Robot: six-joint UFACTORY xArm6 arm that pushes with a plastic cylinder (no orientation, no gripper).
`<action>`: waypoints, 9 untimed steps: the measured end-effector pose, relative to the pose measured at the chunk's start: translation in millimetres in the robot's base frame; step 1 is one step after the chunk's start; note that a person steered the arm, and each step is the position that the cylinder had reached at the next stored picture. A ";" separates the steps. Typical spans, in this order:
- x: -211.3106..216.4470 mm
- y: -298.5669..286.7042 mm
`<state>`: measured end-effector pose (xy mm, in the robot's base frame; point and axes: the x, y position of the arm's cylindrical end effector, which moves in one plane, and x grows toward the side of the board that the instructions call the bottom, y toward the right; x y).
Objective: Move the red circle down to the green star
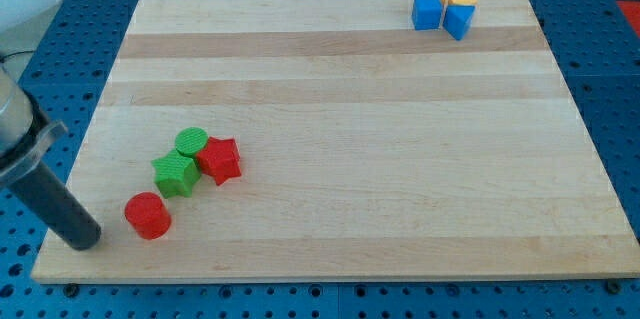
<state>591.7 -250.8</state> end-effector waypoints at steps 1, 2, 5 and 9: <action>4.1 22.4; 4.1 35.0; 1.5 33.8; -24.6 66.2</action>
<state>567.1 -184.6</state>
